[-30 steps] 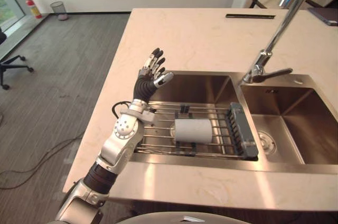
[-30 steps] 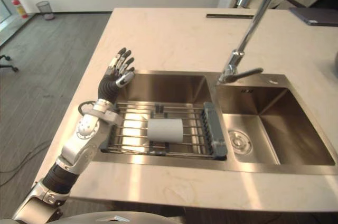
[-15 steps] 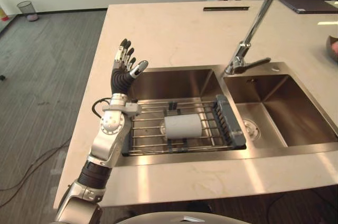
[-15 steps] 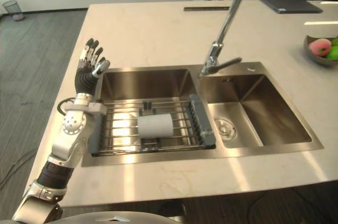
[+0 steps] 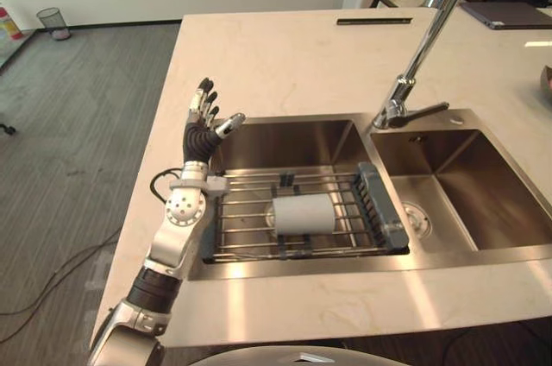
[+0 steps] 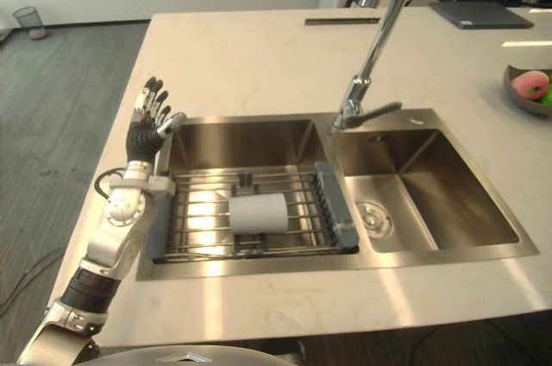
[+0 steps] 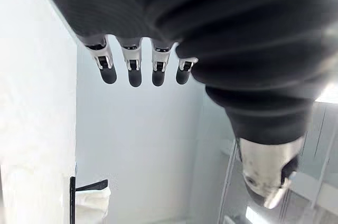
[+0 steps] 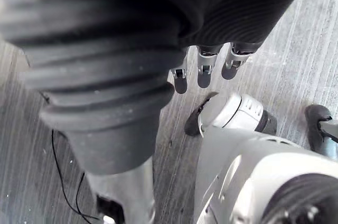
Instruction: Walk over to the sink, pick up the cup, carry it to the dishwasher, place the cup inside the dishwasher, then close the dishwasher door
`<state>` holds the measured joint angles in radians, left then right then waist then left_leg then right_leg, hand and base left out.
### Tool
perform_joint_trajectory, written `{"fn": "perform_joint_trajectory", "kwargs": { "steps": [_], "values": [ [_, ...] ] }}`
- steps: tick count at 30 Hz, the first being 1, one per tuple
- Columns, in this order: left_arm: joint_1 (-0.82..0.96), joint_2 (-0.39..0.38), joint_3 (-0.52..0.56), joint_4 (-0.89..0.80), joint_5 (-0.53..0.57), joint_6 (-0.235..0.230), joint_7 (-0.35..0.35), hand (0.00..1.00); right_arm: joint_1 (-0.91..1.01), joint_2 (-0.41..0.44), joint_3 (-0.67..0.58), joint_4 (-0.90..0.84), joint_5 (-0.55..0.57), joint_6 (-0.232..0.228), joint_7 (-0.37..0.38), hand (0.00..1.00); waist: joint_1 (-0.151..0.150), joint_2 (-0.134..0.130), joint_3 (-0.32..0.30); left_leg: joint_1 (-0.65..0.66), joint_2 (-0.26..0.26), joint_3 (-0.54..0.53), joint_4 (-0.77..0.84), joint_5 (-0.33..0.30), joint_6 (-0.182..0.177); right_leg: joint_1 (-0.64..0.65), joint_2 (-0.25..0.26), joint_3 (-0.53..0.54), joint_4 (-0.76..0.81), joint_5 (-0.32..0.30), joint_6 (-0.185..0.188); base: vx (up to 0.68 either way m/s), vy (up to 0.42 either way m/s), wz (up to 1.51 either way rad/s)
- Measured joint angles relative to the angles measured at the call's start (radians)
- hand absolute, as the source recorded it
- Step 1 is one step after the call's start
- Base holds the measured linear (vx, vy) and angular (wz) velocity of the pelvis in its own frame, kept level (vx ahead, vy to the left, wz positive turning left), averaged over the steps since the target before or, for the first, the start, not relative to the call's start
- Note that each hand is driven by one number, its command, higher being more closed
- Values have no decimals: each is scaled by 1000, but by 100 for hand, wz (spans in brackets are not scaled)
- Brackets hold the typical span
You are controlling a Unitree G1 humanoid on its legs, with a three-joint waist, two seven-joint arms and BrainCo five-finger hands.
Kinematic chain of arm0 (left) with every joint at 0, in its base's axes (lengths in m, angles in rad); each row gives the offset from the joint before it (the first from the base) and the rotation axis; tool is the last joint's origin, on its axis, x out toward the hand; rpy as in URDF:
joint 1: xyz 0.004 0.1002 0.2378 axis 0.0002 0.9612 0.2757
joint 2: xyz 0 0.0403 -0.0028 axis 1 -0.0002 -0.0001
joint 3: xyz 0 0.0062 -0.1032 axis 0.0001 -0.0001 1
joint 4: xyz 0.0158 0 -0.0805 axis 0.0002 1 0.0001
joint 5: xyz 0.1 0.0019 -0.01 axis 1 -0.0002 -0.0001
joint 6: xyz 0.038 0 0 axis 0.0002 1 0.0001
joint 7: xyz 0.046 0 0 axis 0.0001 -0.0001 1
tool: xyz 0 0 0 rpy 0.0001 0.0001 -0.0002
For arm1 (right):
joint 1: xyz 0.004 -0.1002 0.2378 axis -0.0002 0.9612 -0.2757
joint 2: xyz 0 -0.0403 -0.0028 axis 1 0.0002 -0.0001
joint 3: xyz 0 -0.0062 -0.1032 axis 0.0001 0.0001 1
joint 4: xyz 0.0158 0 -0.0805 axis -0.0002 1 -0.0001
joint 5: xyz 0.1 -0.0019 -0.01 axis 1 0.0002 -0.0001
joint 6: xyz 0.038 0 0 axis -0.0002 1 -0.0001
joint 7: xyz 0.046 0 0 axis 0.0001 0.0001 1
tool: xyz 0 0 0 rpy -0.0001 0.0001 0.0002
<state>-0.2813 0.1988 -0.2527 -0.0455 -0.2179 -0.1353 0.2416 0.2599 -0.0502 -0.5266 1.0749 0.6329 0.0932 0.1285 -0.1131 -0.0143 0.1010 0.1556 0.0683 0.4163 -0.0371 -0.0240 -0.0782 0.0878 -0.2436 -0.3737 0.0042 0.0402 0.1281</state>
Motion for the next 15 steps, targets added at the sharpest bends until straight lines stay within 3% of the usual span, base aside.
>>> {"fn": "perform_joint_trajectory", "kwargs": {
  "steps": [5, 9, 15],
  "values": [
    [3, 40, -97, 14, 120, -25, -114, 0, 0, -2, 13, 3, -1, 25, -7, 0, -2, 7, -10, 4, -2, -3, -7, 2, 1, 19, 3, -17, -32, 15, -7, -2, -3, 1],
    [4, 69, -234, 21, 287, -47, -236, 0, -1, -4, 20, 3, 0, 20, -9, 0, -15, 12, -18, 12, -7, 2, -34, 15, 2, 21, 6, -17, -52, 22, -14, -15, -13, -2],
    [5, 99, -315, 70, 387, -61, -262, 0, -7, -43, 52, 9, 0, 14, -5, 0, -34, 13, -28, 24, -7, 8, -39, 16, -2, 37, 14, -15, -75, 29, -14, -1, -13, -2]
  ]
}}
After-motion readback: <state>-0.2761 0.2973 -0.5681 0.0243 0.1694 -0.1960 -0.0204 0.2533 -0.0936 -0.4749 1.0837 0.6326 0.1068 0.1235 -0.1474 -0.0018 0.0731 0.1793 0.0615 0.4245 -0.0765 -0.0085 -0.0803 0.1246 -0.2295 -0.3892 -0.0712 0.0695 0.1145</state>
